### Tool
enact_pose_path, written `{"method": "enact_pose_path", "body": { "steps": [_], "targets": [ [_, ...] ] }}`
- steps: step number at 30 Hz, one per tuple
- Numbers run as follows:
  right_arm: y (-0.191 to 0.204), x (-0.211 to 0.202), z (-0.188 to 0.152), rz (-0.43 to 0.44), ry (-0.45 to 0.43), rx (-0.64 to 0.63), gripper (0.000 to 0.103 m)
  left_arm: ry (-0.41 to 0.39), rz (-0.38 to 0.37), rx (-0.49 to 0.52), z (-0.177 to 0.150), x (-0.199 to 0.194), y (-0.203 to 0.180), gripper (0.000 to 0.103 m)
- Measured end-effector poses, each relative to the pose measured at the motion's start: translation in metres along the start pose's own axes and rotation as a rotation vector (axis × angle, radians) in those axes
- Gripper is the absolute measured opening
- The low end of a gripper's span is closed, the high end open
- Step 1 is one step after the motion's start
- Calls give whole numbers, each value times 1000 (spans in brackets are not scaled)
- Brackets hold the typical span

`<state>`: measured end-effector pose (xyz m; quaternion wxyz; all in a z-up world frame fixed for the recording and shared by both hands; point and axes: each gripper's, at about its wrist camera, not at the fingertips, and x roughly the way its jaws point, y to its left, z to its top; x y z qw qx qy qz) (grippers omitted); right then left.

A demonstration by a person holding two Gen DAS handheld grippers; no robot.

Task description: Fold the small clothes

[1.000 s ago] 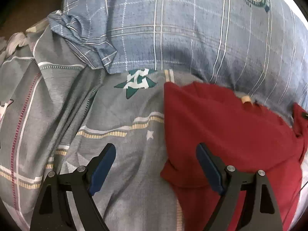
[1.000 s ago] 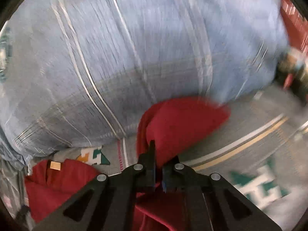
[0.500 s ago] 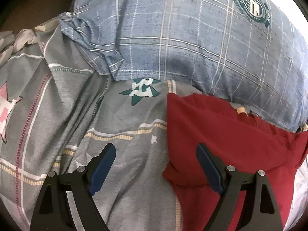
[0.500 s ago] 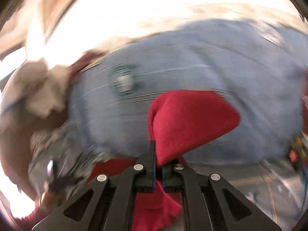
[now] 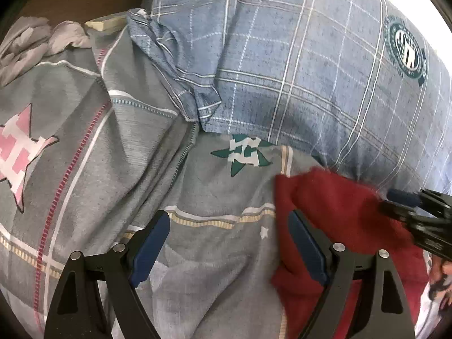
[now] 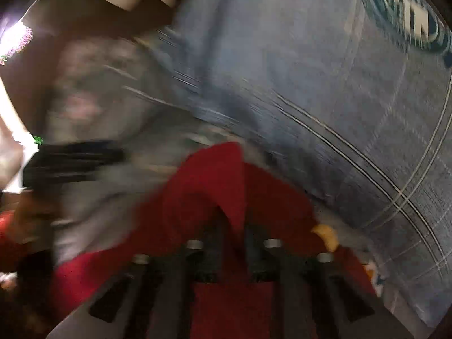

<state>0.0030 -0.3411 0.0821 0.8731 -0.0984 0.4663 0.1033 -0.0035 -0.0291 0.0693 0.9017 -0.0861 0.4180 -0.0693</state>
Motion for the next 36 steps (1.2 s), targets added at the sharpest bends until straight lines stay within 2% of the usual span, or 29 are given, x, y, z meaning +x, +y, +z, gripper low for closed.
{"method": "enact_pose_path", "body": {
  "steps": [1, 3, 4, 8, 13, 15, 16, 19, 21, 24, 25, 26, 27, 28, 31, 34, 36],
  "targets": [
    [-5, 13, -1, -39, 17, 39, 44, 6, -5, 9, 0, 1, -2, 86],
    [-14, 11, -9, -59, 13, 104, 42, 8, -17, 29, -1, 1, -7, 86],
    [-14, 2, -17, -42, -2, 132, 43, 6, -17, 40, -1, 1, -10, 86],
    [1, -39, -48, -29, -87, 107, 47, 20, -18, 71, -4, 4, -19, 86],
    [22, -17, -62, -24, -50, 82, 45, 33, 15, 112, -11, 12, -29, 86],
    [30, -2, -58, 0, -53, 82, 32, 41, 17, 113, -10, 15, -28, 86],
    [35, 8, -56, -21, -49, 66, 27, 42, 16, 109, -9, 16, -28, 86],
    [35, 25, -56, -20, -13, 68, 31, 50, 11, 80, -6, 18, -23, 86],
    [36, 26, -56, -18, -33, 70, 35, 48, 0, 66, -5, 17, -21, 86],
    [34, 30, -52, -45, -15, 73, 32, 41, 1, 74, -5, 16, -22, 86],
    [32, 34, -51, -48, -10, 91, 27, 42, 5, 79, -5, 16, -23, 86],
    [31, 34, -49, -60, -12, 103, 13, 41, 3, 81, -6, 16, -23, 86],
    [29, 33, -47, -59, -11, 116, 7, 39, 1, 83, -6, 15, -23, 86],
    [25, 26, -45, -35, -12, 151, 6, 34, 2, 80, -6, 13, -22, 86],
    [38, -15, -49, 41, -80, 166, 6, 8, -11, 48, -4, 6, -18, 86],
    [49, -32, -62, 92, -90, 184, 9, -3, -21, 42, -6, 6, -21, 86],
    [54, -23, -73, 69, -52, 166, 28, 21, -9, 82, -12, 12, -28, 86]
  ]
}}
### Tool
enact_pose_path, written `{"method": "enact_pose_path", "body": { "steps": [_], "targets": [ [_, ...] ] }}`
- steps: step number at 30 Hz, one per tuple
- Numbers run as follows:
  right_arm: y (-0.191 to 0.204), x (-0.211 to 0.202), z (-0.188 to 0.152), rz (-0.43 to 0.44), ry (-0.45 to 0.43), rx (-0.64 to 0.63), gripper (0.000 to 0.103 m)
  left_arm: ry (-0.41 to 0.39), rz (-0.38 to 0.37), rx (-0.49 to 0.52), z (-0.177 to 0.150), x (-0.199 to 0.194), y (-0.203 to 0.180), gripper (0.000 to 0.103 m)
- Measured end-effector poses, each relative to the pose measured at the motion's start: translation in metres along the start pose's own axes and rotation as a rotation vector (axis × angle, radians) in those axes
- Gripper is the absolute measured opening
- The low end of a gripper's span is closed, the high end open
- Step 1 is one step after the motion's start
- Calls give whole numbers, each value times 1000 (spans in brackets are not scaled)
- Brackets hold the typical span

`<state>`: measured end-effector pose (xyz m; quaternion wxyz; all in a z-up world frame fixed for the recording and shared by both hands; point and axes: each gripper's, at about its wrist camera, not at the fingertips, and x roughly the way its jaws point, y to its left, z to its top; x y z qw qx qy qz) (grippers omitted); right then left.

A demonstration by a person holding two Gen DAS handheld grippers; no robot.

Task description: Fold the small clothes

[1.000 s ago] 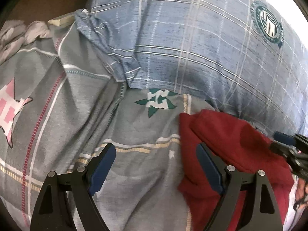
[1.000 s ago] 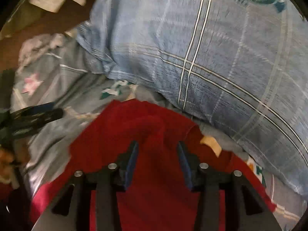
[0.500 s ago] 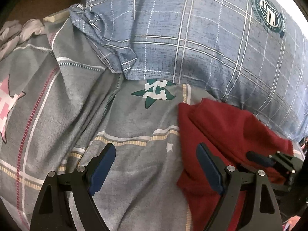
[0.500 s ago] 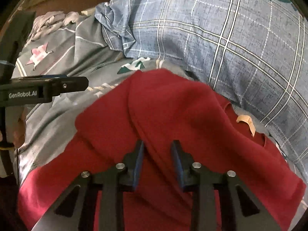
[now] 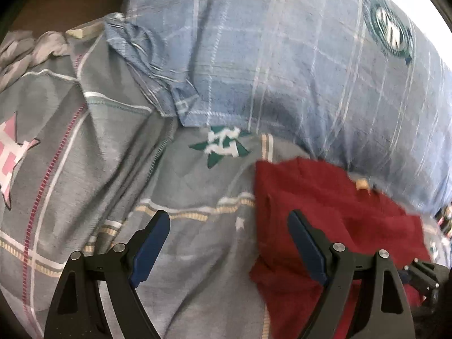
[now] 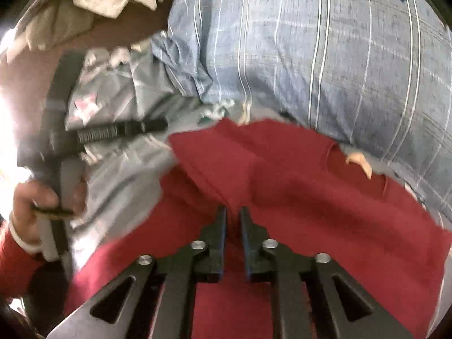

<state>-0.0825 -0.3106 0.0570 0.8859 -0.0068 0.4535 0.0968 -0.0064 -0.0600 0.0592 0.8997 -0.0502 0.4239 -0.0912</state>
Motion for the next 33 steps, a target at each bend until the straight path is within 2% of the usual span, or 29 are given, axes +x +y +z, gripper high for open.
{"method": "enact_pose_path", "body": {
  "steps": [1, 2, 3, 5, 6, 8, 10, 12, 13, 14, 15, 16, 17, 21, 22, 24, 25, 26, 27, 28, 30, 32, 33],
  "targets": [
    [0, 4, -5, -4, 41, -2, 49, 6, 4, 14, -2, 2, -3, 86],
    [-4, 4, -12, 2, 81, 12, 51, 9, 6, 27, -4, 3, -6, 86],
    [-10, -5, -18, 2, 70, 28, 51, 10, 3, 33, -4, 3, -8, 86],
    [-32, -39, -27, -59, 1, 87, 54, 10, -16, 46, -3, 4, -15, 86],
    [-49, -57, -31, -120, -37, 136, 57, 8, -23, 56, -4, 5, -18, 86],
    [-93, -89, -40, -288, -109, 283, 84, 13, -15, 81, -6, 9, -24, 86],
    [-142, -99, -49, -404, -113, 448, 91, 20, 4, 104, -8, 16, -31, 86],
    [-180, -83, -52, -371, -36, 550, 91, 23, 15, 115, -10, 22, -35, 86],
    [-193, -72, -53, -341, -6, 577, 85, 31, 18, 121, -11, 25, -36, 86],
    [-200, -63, -52, -328, 9, 577, 56, 40, 22, 128, -13, 29, -39, 86],
    [-204, -55, -50, -345, 29, 554, 32, 48, 26, 134, -13, 32, -40, 86],
    [-206, -53, -48, -377, 32, 519, 25, 53, 29, 138, -13, 33, -40, 86],
    [-205, -56, -46, -371, 17, 508, 15, 54, 26, 139, -13, 34, -41, 86],
    [-216, -70, -65, -423, -8, 551, 14, 62, 21, 142, -13, 38, -42, 87],
    [-219, -71, -72, -412, -13, 574, 14, 67, 30, 147, -15, 40, -42, 87],
    [-216, -81, -77, -412, -29, 590, 19, 61, 32, 144, -16, 40, -42, 87],
    [-213, -89, -77, -431, -34, 592, 31, 61, 33, 140, -16, 39, -41, 87],
    [-208, -100, -77, -460, -41, 596, 36, 62, 32, 138, -16, 39, -41, 87],
    [-201, -109, -76, -463, -58, 593, 36, 62, 32, 137, -16, 39, -41, 87],
    [-188, -123, -76, -429, -88, 571, 36, 60, 32, 136, -17, 39, -41, 87],
    [-164, -130, -75, -366, -85, 497, 37, 56, 34, 138, -18, 39, -42, 87],
    [-141, -120, -80, -350, -14, 393, 36, 51, 33, 139, -20, 38, -41, 87],
    [-135, -112, -86, -390, 30, 356, 35, 51, 31, 137, -21, 37, -41, 87]
  ]
}}
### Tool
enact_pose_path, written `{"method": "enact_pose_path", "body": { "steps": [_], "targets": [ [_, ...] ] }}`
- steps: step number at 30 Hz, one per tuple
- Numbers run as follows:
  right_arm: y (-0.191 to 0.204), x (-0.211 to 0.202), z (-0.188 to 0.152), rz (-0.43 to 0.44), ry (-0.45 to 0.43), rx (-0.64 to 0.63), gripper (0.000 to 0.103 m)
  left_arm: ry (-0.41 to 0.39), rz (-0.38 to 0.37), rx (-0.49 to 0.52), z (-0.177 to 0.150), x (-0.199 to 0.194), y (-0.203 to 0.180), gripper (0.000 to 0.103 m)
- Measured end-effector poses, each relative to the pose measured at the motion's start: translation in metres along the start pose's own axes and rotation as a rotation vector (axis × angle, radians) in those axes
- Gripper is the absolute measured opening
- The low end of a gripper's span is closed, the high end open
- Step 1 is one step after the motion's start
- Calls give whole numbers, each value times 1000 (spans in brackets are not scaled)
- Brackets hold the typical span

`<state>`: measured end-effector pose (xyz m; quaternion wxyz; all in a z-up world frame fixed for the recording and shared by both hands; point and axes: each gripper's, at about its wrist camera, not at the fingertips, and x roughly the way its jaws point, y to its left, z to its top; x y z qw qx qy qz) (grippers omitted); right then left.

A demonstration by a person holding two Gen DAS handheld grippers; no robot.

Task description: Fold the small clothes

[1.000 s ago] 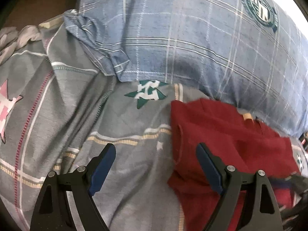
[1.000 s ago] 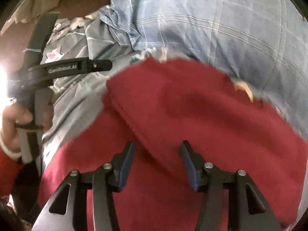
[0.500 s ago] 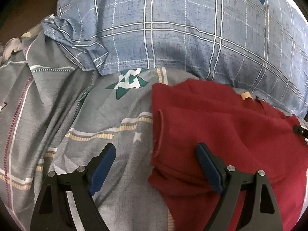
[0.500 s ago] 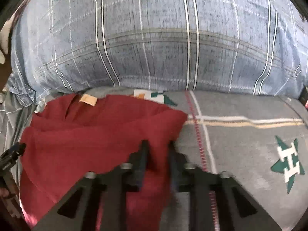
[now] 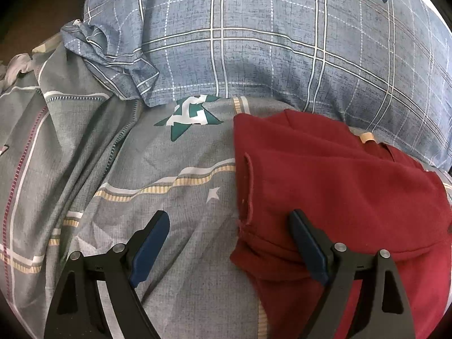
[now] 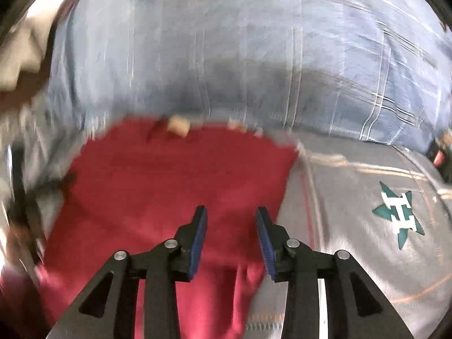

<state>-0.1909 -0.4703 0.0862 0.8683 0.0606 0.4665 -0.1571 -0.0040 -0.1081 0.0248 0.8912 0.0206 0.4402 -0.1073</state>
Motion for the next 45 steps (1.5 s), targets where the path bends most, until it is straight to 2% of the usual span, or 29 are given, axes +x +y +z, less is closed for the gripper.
{"method": "enact_pose_path", "body": {
  "steps": [1, 2, 4, 6, 10, 13, 15, 17, 18, 21, 24, 28, 29, 31, 34, 39, 42, 45],
  "targets": [
    [1, 7, -8, -73, 26, -30, 33, 1, -5, -2, 0, -1, 0, 87],
    [-3, 19, -17, -163, 60, -45, 42, 4, -6, -2, -1, -2, 0, 87],
    [-21, 17, -27, -134, 13, 37, 52, 4, -4, 3, 0, -6, 2, 87],
    [-32, 6, -28, -81, 29, 110, 52, -3, -2, 2, 1, -13, 4, 87],
    [-20, -24, -25, -111, -50, 78, 55, -33, -20, -30, 1, -27, 13, 87],
    [-12, -19, -18, -60, -77, 70, 55, -12, -18, -33, -3, -23, 13, 87],
    [-4, -7, -17, -54, -69, 55, 54, 10, -7, -29, -5, -15, 11, 87],
    [1, 18, -16, -95, -3, 26, 45, 16, -8, -34, -8, -9, 10, 87],
    [0, 27, -18, -122, 37, 30, 44, 14, -8, -37, -8, -9, 10, 87],
    [-10, 16, -21, -70, 31, 124, 45, 16, -19, -37, -10, -19, 14, 87],
    [-9, -25, -32, -52, -29, 120, 49, 23, -25, -30, -18, -40, 19, 87],
    [-12, -67, -47, 46, -77, 152, 70, 21, -41, -20, -34, -75, 27, 87],
    [-8, -75, -50, 79, -85, 165, 70, 14, -37, -24, -39, -84, 30, 87],
    [6, -78, -50, 150, -87, 146, 70, 0, -43, -36, -55, -102, 35, 87],
    [59, -70, -47, 278, -90, 55, 70, 20, -53, -37, -84, -121, 41, 87],
    [148, -31, -22, 389, -50, -88, 68, 70, -46, -34, -124, -136, 47, 87],
    [205, -4, -7, 370, -53, -183, 62, 96, -47, -34, -137, -137, 52, 86],
    [243, 31, 5, 244, -44, -249, 37, 106, -53, -59, -142, -136, 57, 86]
  ]
}}
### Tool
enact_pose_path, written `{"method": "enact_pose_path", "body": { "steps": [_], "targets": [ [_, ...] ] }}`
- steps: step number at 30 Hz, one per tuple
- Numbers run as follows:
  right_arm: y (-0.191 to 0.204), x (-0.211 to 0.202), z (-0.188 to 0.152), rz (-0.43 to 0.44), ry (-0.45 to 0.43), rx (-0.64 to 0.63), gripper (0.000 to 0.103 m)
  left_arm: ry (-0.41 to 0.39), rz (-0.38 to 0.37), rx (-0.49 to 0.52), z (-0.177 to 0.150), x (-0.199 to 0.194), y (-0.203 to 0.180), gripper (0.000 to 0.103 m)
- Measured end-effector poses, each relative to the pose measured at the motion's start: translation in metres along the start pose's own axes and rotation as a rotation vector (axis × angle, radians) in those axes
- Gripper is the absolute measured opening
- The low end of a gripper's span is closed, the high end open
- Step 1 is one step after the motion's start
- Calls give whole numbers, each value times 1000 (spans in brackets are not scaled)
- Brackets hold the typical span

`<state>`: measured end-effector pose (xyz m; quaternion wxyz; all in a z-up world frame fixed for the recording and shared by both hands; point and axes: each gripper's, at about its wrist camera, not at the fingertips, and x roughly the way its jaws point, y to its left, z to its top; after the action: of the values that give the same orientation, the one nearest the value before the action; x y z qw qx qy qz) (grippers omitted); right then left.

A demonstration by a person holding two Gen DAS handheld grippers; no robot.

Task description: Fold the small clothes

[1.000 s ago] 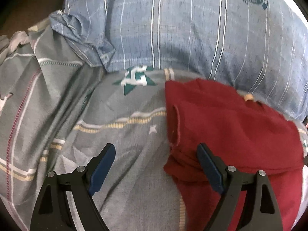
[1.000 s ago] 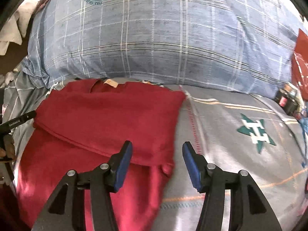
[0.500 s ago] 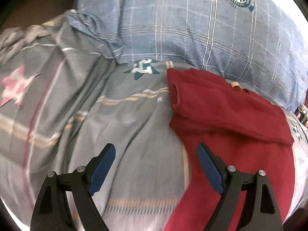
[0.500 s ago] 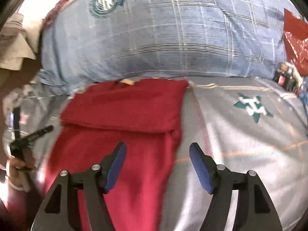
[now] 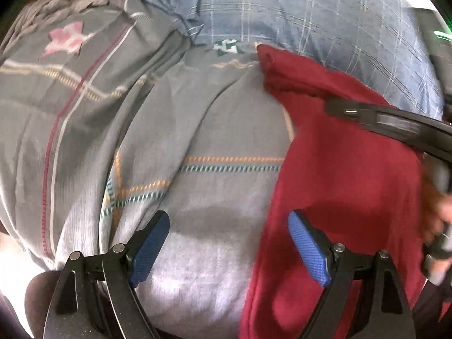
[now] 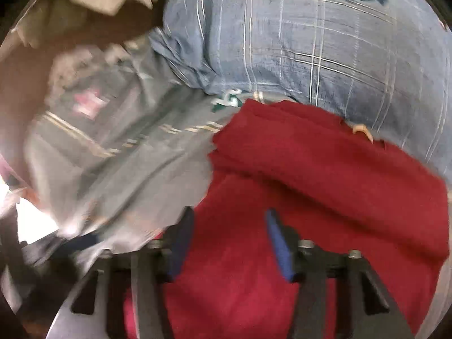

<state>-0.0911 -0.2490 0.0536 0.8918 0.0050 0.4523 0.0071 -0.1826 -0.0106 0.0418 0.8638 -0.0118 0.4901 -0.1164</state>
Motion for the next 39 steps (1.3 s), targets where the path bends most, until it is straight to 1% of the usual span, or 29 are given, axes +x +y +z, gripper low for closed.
{"method": "enact_pose_path", "body": {
  "steps": [1, 3, 4, 5, 6, 7, 8, 9, 10, 11, 12, 13, 14, 17, 19, 24, 28, 33, 37, 39],
  "targets": [
    [4, 22, 6, -38, 45, 0, 29, 3, -8, -14, -1, 1, 3, 86],
    [9, 54, 7, -28, 119, 28, 29, -11, 1, -15, -1, 1, 5, 87],
    [12, 53, 8, -48, 61, 18, 29, -12, 9, -9, -1, 1, 5, 87],
    [17, 53, 8, -54, 54, 2, 24, -11, 15, -2, -1, 1, 4, 87],
    [19, 52, 8, -36, 59, -5, 20, -15, 22, 6, -3, 1, 2, 87],
    [17, 47, 7, 11, 57, 6, 18, -18, 28, 13, -3, 2, 1, 87],
    [12, 43, 5, 54, 60, 19, 19, -20, 33, 19, -5, 2, -1, 87],
    [5, 37, 2, 95, 69, 43, 22, -24, 42, 24, -5, 2, -3, 87],
    [-4, 26, -4, 117, 70, 72, 30, -27, 46, 26, -6, 4, -3, 87],
    [-7, 17, -9, 119, 59, 86, 37, -28, 47, 26, -7, 4, -4, 87],
    [-13, 6, -17, 121, 46, 92, 41, -28, 44, 23, -8, 3, -6, 87],
    [-21, -9, -28, 122, 33, 96, 48, -27, 42, 22, -7, 4, -6, 87],
    [-24, -17, -35, 121, 26, 102, 52, -25, 39, 22, -8, 3, -7, 87],
    [-43, -50, -67, 112, 10, 139, 54, -19, 35, 23, -9, -1, -7, 86],
    [-60, -74, -93, 80, 11, 179, 55, -23, 29, 26, -11, -7, -8, 86],
    [-92, -109, -145, 66, 34, 296, 63, -25, 25, 49, -21, -21, -12, 86],
    [-106, -128, -181, 8, 56, 339, 67, -27, 43, 73, -28, -29, -16, 86],
    [-119, -139, -209, 11, 62, 419, 69, -22, 45, 82, -36, -37, -18, 87],
    [-122, -142, -219, -15, 77, 419, 71, -18, 26, 90, -40, -42, -17, 87],
    [-126, -142, -223, -13, 84, 422, 72, -18, 29, 99, -42, -44, -16, 87]
  ]
}}
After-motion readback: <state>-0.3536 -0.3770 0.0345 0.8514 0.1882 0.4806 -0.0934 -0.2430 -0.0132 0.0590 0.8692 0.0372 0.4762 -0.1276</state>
